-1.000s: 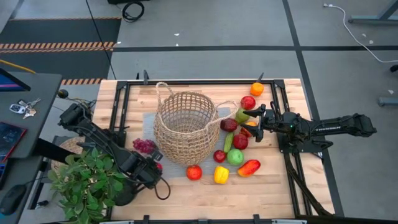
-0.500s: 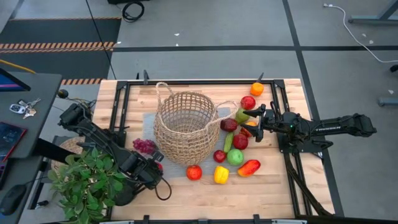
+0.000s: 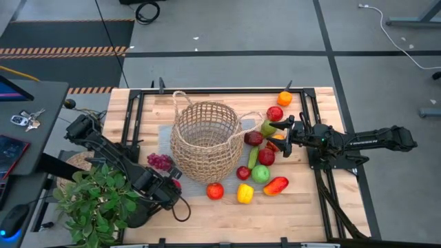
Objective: Build produce basket
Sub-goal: Put the red apple into the brown basket
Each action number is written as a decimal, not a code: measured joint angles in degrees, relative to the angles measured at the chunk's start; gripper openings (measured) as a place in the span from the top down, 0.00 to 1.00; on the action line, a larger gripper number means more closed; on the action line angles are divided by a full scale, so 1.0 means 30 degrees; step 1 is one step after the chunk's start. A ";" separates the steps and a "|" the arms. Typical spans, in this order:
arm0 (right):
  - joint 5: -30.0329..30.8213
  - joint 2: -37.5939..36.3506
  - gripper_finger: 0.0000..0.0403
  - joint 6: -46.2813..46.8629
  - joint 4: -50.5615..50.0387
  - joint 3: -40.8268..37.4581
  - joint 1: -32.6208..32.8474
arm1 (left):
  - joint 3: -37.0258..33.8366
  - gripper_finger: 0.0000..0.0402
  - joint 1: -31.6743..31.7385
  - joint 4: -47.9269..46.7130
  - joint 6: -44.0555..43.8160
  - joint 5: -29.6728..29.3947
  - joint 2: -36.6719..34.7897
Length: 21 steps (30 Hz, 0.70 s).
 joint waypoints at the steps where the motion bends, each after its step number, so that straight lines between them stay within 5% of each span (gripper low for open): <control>1: -0.0004 0.0006 0.14 0.0000 0.0006 -0.0001 -0.0001 | 0.0000 0.85 0.0000 0.0000 -0.0002 0.0000 -0.0001; 21: -0.0005 0.0000 0.14 0.0000 0.0002 0.0004 0.0000 | -0.0916 0.96 -0.0036 0.1279 0.1000 -0.0464 -0.0144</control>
